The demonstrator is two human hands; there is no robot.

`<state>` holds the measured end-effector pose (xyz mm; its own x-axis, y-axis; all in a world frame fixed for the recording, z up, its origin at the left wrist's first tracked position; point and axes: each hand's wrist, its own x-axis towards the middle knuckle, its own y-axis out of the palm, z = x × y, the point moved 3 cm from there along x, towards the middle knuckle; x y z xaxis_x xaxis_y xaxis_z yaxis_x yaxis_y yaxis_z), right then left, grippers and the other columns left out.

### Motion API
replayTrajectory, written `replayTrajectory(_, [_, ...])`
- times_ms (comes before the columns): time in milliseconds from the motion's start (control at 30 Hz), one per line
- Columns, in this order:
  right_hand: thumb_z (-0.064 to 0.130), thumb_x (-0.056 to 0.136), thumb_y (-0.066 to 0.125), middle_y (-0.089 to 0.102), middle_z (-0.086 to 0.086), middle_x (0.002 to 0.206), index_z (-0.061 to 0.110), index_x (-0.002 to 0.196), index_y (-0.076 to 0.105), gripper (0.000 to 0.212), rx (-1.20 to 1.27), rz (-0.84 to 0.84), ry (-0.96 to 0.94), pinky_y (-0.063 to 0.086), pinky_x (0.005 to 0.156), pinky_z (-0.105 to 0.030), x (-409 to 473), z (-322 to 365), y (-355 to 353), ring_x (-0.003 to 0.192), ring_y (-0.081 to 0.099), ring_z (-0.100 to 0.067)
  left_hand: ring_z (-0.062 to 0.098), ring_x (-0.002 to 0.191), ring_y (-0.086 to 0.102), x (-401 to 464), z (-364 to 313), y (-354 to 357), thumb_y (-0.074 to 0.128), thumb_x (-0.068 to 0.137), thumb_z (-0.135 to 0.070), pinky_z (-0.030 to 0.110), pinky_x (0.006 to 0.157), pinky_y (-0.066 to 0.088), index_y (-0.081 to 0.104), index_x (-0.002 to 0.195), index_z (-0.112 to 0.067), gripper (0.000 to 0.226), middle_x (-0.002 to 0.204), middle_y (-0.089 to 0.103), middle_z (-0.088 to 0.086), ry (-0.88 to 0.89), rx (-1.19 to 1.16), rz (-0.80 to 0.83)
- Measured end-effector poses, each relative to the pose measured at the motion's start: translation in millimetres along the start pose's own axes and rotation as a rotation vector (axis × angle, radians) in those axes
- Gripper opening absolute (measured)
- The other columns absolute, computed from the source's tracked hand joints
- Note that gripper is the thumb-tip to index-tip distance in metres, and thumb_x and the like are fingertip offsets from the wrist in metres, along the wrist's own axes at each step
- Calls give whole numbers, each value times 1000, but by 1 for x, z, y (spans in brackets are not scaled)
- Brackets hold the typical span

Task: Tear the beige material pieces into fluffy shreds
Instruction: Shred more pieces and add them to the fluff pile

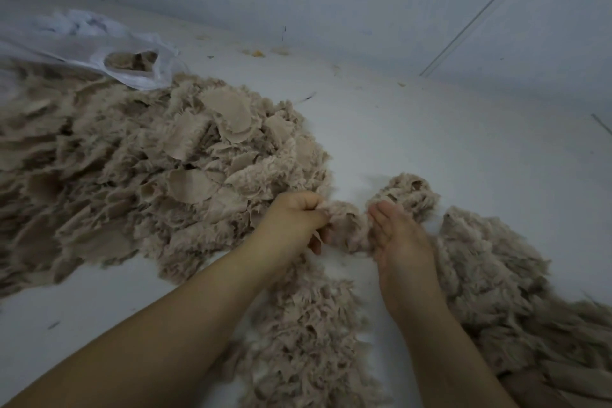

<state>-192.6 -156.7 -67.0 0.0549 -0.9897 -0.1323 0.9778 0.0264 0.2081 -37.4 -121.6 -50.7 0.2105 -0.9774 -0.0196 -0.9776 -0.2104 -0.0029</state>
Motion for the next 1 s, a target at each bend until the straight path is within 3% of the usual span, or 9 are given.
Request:
replayTrajectory(100, [30,97,64,71,17,108,30,110,70,14,-202,101,-106,52,74,-11,-7,2,4,99,65,4,24,51,51,-2,-4,4,53,83,-1,28,46,38,59,78,4,10,67,55,18,-89,-166,47])
replayTrajectory(233, [6,92,69,74,2,73,19,90,73,13,-240,142,-229,52,58,-15,-11,7,5,66,69,-7,25,49,50,-2,-7,10,50,67,-11,25,42,36,59,76,3,18,60,57,15,-135,-224,110])
replayTrajectory(367, [19,96,65,63,-31,80,4,78,68,24,-258,120,-289,49,63,-40,-11,9,4,67,57,-25,25,49,51,0,-1,7,58,73,-15,27,42,36,57,75,-3,12,66,59,16,-113,-287,58])
replayTrajectory(467, [25,98,63,61,-32,75,8,70,67,33,-282,133,-289,53,62,-50,-11,8,7,64,57,-41,23,50,54,-2,0,7,65,87,-8,27,43,40,60,81,-8,8,68,61,12,-52,-323,45])
replayTrajectory(533, [27,100,59,70,-19,71,15,71,73,34,-242,118,-245,60,60,-41,-10,5,7,70,67,-39,19,46,52,-2,0,6,60,91,0,24,42,39,64,77,-9,17,61,58,11,-24,-339,24])
replayTrajectory(600, [28,101,57,70,-18,73,13,75,74,35,-201,75,-201,58,58,-30,-7,2,4,68,68,-32,18,42,49,-2,-2,4,56,90,7,22,41,37,63,78,-7,20,56,56,11,-20,-347,2])
replayTrajectory(733, [31,101,57,60,-35,79,-3,83,65,40,-199,93,-218,51,59,-40,-6,2,2,62,53,-26,18,42,47,-5,-5,-1,56,86,13,21,38,34,61,90,-6,20,61,56,9,-65,-235,91])
replayTrajectory(900, [38,92,63,56,-7,53,13,68,69,34,-266,210,-294,43,47,-25,-13,7,10,49,48,-12,7,52,52,-11,-9,3,64,89,0,17,47,42,64,97,1,8,67,59,3,-49,-136,193])
replayTrajectory(1000, [46,87,60,55,-25,60,-2,77,68,49,-250,228,-306,39,46,-26,-13,8,10,52,46,-19,9,56,57,-10,-10,4,68,87,-4,19,55,47,66,84,1,6,66,64,6,19,-79,112])
